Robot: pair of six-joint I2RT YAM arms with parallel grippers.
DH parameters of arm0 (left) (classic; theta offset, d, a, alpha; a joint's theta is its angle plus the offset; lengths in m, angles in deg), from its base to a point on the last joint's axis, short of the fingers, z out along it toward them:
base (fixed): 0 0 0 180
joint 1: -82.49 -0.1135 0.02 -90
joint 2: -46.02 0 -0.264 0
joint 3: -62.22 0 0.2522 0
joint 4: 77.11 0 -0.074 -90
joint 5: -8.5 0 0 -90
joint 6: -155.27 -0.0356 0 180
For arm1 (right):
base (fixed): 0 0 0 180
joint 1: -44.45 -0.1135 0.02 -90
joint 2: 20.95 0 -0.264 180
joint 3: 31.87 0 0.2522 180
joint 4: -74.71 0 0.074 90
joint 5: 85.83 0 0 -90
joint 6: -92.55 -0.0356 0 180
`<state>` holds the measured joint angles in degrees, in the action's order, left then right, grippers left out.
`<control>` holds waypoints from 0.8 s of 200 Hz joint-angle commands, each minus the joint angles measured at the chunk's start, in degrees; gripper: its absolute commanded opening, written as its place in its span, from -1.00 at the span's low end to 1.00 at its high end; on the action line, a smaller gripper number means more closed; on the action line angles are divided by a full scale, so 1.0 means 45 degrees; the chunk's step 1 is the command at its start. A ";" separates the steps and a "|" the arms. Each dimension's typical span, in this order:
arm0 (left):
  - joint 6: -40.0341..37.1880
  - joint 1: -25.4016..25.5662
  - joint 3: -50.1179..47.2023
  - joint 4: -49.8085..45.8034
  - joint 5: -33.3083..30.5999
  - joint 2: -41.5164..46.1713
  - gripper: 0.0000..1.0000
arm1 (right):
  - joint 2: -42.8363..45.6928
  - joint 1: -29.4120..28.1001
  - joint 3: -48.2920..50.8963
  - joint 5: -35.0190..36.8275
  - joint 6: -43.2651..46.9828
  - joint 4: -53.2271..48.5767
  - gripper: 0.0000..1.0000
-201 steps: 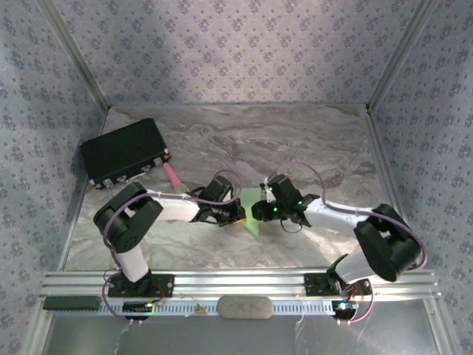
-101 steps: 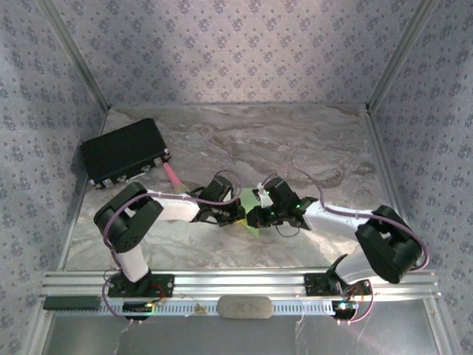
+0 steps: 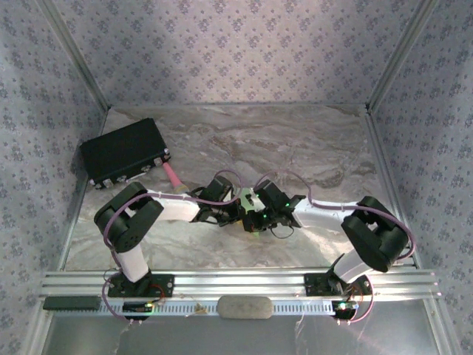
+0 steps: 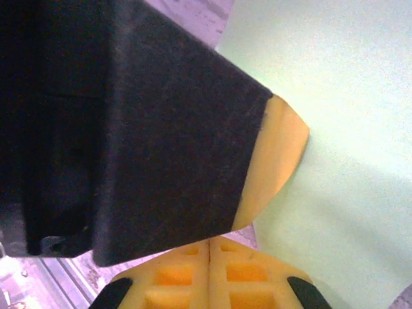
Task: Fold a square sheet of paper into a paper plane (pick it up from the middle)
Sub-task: Third fold the triangle at the center of the table.
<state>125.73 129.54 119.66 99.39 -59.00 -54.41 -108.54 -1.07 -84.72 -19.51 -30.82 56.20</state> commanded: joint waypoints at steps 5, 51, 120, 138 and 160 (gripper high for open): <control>-0.0293 0.0083 0.0019 -0.0701 -0.0448 -0.0396 -1.00 | -0.0364 -0.0138 -0.0203 0.0565 0.0266 -0.0718 -0.89; -0.0312 0.0085 0.0018 -0.0720 -0.0461 -0.0486 -1.00 | -0.0225 -0.0106 0.0485 0.0630 0.0092 -0.0348 -0.89; -0.0315 0.0055 -0.0044 -0.0718 -0.0508 -0.0575 -1.00 | 0.0164 0.0022 0.1534 0.0124 -0.0440 0.0679 -0.86; -0.0293 0.0068 -0.0023 -0.0742 -0.0528 -0.0613 -1.00 | 0.0369 0.0065 0.1833 0.0033 -0.0479 0.0938 -0.85; -0.0293 0.0071 -0.0040 -0.0739 -0.0546 -0.0653 -1.00 | 0.0652 0.0123 0.2148 0.0010 -0.0764 0.0997 -0.84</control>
<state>125.73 129.54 119.75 99.65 -58.87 -54.69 -107.10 -0.81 -77.77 -18.79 -32.04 63.13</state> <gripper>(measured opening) 0.044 0.079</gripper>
